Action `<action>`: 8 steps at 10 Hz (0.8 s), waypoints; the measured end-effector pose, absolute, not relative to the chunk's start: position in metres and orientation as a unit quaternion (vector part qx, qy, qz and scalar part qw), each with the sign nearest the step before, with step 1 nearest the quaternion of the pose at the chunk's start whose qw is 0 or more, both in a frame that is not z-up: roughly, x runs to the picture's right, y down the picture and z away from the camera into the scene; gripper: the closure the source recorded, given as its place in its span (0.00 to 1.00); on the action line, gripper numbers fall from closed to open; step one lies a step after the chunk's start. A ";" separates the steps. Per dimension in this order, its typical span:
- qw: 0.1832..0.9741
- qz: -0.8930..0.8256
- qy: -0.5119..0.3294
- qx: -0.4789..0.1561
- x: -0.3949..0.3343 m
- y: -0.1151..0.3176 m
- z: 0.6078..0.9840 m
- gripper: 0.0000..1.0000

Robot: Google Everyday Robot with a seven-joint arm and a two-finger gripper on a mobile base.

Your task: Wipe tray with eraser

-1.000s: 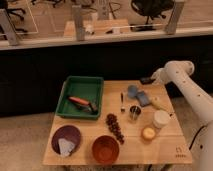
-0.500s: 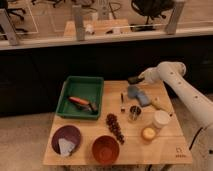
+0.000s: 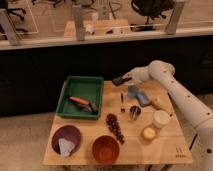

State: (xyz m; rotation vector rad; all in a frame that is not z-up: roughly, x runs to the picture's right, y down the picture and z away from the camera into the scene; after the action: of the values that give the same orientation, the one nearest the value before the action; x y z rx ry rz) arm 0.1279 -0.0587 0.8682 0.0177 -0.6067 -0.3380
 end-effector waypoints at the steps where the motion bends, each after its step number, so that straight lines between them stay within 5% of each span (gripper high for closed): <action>1: 0.932 -0.175 -0.318 0.010 0.114 -0.057 0.865 0.85; 8: 0.921 -0.194 -0.337 0.007 0.098 -0.052 0.866 0.85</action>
State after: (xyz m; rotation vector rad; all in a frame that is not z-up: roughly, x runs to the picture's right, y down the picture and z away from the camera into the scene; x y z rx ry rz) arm 0.0976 -0.0519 0.8663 0.0138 -0.6920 -0.3990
